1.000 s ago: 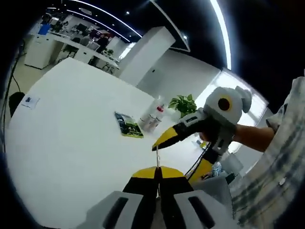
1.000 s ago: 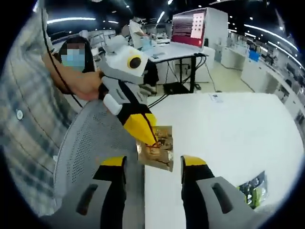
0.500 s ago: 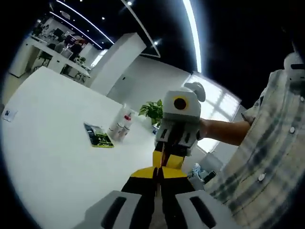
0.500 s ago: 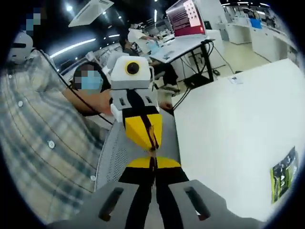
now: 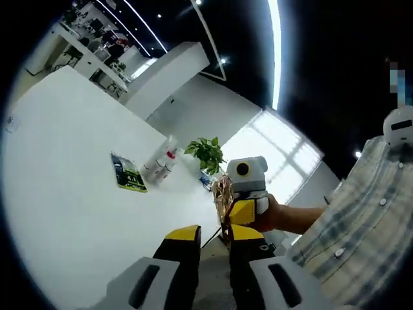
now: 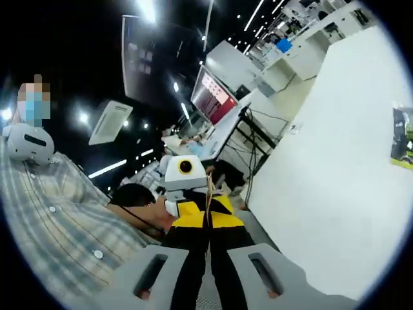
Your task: Arrange the skincare products in the storage area until every visible bottle or jar stands upright without overlapping.
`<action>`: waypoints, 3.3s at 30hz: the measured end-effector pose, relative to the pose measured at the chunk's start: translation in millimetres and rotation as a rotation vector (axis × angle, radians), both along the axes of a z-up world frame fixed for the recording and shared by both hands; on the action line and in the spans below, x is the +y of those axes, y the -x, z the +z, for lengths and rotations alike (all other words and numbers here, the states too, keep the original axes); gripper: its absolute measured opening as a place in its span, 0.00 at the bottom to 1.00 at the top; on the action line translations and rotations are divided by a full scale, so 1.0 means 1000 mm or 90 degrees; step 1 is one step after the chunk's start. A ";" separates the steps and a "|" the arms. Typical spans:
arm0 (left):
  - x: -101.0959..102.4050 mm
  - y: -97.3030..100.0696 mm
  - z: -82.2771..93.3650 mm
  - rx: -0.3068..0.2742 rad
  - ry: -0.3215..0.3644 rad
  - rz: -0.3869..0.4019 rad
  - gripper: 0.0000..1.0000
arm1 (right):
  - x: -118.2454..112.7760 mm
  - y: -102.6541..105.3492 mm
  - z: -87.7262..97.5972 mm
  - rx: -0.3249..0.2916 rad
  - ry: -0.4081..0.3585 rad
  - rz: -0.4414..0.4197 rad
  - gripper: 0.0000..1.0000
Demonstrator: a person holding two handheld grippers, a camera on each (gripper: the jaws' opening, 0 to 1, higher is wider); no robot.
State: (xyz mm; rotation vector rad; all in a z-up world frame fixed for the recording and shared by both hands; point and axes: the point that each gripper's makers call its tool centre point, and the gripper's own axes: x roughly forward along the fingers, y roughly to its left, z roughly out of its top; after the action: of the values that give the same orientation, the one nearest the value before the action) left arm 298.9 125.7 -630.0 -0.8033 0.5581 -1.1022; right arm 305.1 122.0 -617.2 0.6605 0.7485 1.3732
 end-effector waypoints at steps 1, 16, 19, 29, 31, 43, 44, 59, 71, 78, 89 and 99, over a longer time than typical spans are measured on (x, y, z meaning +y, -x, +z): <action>0.001 0.000 0.002 0.005 0.011 -0.002 0.08 | -0.001 -0.003 -0.001 0.017 -0.013 -0.020 0.00; -0.002 -0.002 -0.002 0.059 0.026 -0.003 0.00 | -0.022 -0.018 0.002 0.045 -0.125 -0.070 0.01; -0.007 -0.003 -0.006 0.059 0.012 -0.003 0.02 | -0.023 -0.023 -0.003 0.039 -0.122 -0.084 0.00; -0.005 -0.010 -0.013 0.093 0.011 0.016 0.00 | -0.016 -0.040 -0.007 0.071 -0.187 -0.120 0.00; -0.004 -0.012 -0.015 0.107 0.009 0.014 0.00 | -0.016 -0.043 -0.014 0.045 -0.159 -0.118 0.01; 0.003 -0.057 -0.009 0.148 0.018 0.010 0.00 | -0.061 -0.048 -0.032 -0.254 0.164 -0.230 0.43; 0.003 -0.062 -0.008 0.149 0.019 0.009 0.00 | -0.070 -0.047 -0.041 -0.289 0.224 -0.238 0.47; -0.018 -0.146 -0.014 0.202 0.031 0.003 0.00 | -0.098 -0.053 -0.090 -0.385 0.434 -0.285 0.54; -0.021 -0.210 -0.046 0.261 -0.002 0.019 0.00 | -0.105 -0.054 -0.094 -0.376 0.445 -0.296 0.50; -0.028 -0.236 -0.074 0.319 -0.041 0.030 0.00 | -0.113 -0.059 -0.094 -0.386 0.470 -0.323 0.56; -0.044 -0.272 -0.109 0.378 -0.084 0.019 0.00 | -0.138 -0.066 -0.106 -0.326 0.518 -0.381 0.65; -0.050 -0.303 -0.140 0.429 -0.120 0.031 0.00 | -0.142 -0.067 -0.106 -0.332 0.528 -0.387 0.64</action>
State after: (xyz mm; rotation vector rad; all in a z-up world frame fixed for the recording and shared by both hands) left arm 602.1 76.2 -770.4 -1.0141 1.1802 -0.7015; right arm 372.2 -20.2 -723.1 -0.1416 0.5505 0.5356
